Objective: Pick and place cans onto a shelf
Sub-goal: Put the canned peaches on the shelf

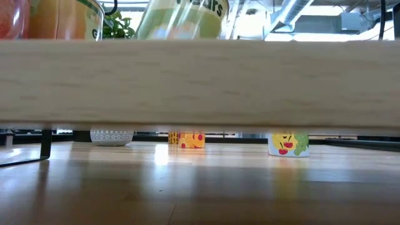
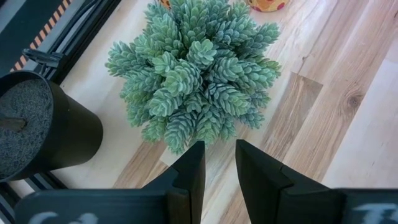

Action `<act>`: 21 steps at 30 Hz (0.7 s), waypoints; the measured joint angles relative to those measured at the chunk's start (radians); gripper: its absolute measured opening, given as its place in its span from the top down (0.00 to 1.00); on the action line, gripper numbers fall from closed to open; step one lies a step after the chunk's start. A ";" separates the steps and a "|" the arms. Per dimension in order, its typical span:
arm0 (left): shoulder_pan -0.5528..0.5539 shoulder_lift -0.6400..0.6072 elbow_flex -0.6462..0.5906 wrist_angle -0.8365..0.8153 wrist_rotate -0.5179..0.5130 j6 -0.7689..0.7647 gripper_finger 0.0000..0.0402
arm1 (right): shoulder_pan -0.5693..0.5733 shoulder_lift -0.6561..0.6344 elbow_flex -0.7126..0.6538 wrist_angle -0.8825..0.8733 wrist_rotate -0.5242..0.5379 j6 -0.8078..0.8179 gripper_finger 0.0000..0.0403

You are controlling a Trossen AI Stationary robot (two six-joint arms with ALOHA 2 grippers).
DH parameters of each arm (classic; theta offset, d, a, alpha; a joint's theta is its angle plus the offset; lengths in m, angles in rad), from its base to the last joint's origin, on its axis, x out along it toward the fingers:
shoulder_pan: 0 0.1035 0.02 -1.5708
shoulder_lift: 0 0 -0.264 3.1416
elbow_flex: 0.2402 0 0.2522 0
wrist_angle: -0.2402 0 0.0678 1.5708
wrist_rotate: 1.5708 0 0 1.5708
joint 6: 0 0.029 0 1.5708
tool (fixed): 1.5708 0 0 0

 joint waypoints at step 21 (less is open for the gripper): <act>0.000 0.000 0.000 0.002 0.000 0.000 0.80 | 0.011 -0.083 0.018 -0.109 0.228 -0.005 0.84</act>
